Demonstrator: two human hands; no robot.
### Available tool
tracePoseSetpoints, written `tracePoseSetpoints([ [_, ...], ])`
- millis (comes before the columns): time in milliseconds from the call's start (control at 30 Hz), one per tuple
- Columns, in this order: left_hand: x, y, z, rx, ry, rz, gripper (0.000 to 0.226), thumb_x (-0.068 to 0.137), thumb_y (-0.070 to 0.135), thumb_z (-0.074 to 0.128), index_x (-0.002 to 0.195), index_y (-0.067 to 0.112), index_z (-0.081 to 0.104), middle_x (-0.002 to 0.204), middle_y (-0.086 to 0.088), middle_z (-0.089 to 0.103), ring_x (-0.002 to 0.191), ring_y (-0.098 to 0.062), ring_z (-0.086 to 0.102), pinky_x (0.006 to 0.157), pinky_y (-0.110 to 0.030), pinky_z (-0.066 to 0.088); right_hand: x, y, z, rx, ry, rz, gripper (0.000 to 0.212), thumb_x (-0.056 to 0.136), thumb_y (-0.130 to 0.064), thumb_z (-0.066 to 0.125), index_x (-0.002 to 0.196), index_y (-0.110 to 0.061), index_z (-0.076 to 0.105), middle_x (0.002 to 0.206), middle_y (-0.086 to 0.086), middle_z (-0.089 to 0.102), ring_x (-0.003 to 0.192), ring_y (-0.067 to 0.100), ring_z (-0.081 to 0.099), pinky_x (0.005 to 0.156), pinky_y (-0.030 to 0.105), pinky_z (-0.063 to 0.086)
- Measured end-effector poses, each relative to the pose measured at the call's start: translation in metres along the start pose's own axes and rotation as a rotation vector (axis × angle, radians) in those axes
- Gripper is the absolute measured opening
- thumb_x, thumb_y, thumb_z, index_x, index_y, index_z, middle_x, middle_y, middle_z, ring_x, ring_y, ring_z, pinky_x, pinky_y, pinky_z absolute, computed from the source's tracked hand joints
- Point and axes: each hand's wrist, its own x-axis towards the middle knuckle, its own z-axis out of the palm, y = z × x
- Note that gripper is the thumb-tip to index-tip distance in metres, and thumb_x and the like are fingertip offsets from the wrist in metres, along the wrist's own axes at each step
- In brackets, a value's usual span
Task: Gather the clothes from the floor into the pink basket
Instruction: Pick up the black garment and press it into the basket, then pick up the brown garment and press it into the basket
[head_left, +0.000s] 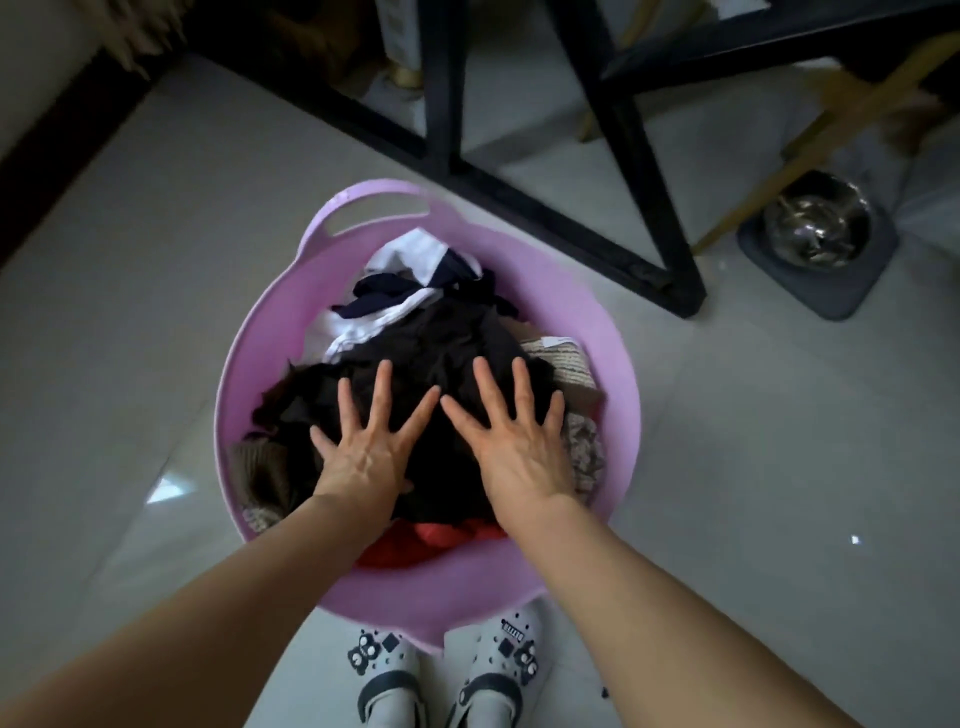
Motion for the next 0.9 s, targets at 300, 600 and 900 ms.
tracePoseSetpoints([
  [300, -0.054, 0.137, -0.083, 0.146, 0.199, 0.361, 0.108, 0.082, 0.035, 0.07, 0.142, 0.049, -0.018, 0.154, -0.002, -0.031, 0.142, -0.042, -0.016, 0.103, -0.071, 0.023, -0.126, 0.07, -0.043, 0.236, 0.183, 0.341, 0.08, 0.093, -0.006, 0.047, 0.151, -0.033, -0.001, 0.158, 0.005, -0.024, 0.141, 0.043, -0.021, 0.109, 0.07, 0.005],
  [600, -0.153, 0.352, 0.021, 0.428, 0.101, 0.734, 0.109, 0.085, 0.04, 0.065, 0.139, 0.046, -0.029, 0.148, -0.002, -0.043, 0.139, -0.041, -0.028, 0.107, -0.07, 0.011, -0.334, 0.171, 0.094, 0.34, 0.201, 0.774, 0.102, 0.086, -0.019, 0.067, 0.15, -0.033, -0.01, 0.157, 0.009, -0.025, 0.142, 0.044, -0.019, 0.109, 0.069, 0.014],
  [900, -0.238, 0.506, 0.203, 0.624, -0.088, 0.822, 0.117, 0.082, 0.044, 0.067, 0.136, 0.042, -0.036, 0.145, -0.004, -0.047, 0.136, -0.042, -0.031, 0.109, -0.07, 0.011, -0.519, 0.226, 0.278, 0.484, 0.176, 1.017, 0.086, 0.086, -0.017, 0.063, 0.152, -0.032, 0.01, 0.16, 0.015, -0.002, 0.143, 0.047, 0.003, 0.101, 0.073, 0.027],
])
